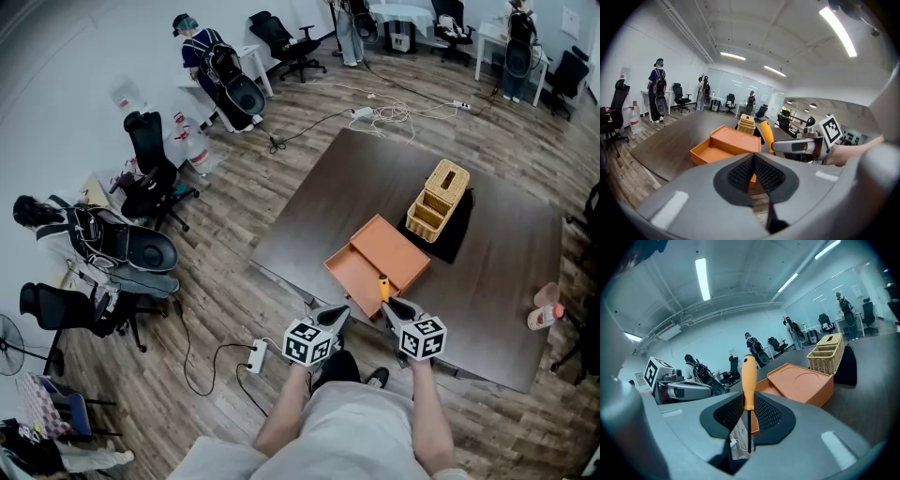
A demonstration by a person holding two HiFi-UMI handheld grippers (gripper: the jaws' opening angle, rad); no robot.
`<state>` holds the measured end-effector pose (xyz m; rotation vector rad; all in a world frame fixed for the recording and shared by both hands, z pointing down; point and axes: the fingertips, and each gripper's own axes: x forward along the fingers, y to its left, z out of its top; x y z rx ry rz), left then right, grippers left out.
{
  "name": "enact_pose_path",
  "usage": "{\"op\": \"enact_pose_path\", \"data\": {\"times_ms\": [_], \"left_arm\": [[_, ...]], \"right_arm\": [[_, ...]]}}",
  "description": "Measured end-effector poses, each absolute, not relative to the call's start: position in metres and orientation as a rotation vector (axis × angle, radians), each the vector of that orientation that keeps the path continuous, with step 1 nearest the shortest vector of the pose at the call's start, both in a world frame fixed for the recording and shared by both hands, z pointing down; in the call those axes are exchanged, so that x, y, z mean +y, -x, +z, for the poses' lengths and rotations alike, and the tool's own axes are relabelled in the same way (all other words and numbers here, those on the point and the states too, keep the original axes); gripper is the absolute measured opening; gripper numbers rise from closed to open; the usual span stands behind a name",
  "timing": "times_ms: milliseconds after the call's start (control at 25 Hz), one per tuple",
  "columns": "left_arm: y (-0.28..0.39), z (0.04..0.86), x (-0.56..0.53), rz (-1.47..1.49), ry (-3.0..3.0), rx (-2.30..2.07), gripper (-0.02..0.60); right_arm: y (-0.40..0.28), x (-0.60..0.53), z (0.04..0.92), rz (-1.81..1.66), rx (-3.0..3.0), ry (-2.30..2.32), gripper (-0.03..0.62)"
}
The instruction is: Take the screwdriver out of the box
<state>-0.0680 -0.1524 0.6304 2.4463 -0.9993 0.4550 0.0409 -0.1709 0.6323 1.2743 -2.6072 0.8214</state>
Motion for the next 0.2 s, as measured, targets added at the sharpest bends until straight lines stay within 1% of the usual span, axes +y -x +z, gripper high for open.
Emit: {"op": "enact_pose_path", "data": {"times_ms": [200], "left_arm": [[0.063, 0.6352, -0.1508, 0.456, -2.444, -1.0, 0.054]], "right_arm": [[-0.0471, -0.1702, 0.6359, 0.827, -2.608, -1.279, 0.069]]}}
